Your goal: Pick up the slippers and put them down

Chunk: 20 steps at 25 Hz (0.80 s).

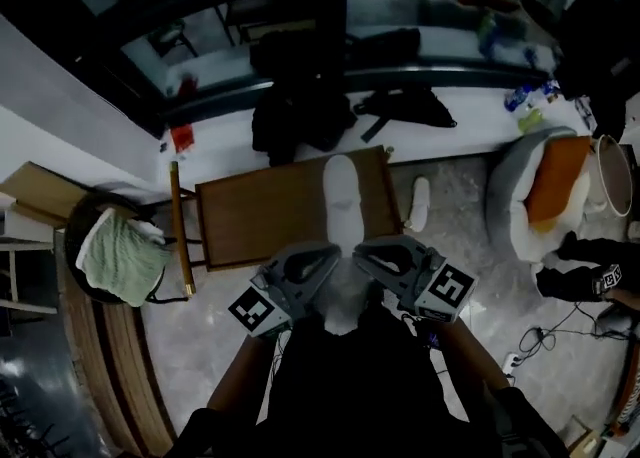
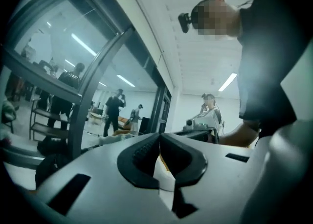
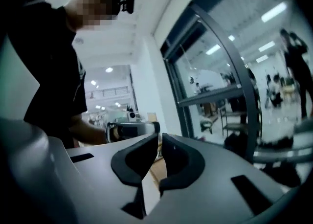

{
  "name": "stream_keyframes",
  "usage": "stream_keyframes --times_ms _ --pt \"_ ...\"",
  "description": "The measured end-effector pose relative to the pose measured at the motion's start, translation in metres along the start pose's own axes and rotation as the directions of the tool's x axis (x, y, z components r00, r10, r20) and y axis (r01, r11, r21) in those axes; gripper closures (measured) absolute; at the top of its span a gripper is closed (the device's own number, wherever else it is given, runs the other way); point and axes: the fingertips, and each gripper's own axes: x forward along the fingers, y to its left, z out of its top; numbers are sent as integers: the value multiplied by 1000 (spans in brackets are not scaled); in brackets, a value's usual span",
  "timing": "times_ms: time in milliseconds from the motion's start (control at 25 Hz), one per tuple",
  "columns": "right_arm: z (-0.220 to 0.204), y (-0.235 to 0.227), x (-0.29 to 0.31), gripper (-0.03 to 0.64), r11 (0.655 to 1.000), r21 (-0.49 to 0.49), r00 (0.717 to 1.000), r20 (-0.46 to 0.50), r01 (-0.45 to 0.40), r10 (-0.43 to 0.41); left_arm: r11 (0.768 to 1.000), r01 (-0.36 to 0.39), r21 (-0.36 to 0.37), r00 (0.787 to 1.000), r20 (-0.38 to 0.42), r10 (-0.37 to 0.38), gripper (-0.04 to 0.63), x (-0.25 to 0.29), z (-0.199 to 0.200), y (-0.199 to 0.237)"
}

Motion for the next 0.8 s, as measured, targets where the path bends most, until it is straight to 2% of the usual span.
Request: stream_keyframes --times_ms 80,160,360,480,600,800 --pt "34 15 -3 578 984 -178 1000 18 6 -3 999 36 38 999 -12 -35 583 3 20 -17" --pt "53 22 -7 580 969 -245 999 40 8 2 994 61 90 998 -4 -61 583 4 37 -30" --pt "70 22 -12 580 984 -173 994 102 47 -30 988 46 144 999 15 -49 583 -10 67 -33" --pt "69 26 -15 580 990 -128 989 142 61 -42 985 27 173 1000 3 -28 583 -23 72 -32" --pt "65 23 -19 581 986 -142 987 145 93 -72 981 14 195 1000 -3 -13 583 -31 71 -29" --pt "60 32 -24 581 977 -169 983 151 131 -106 986 22 163 1000 -14 -20 583 -34 56 -32"
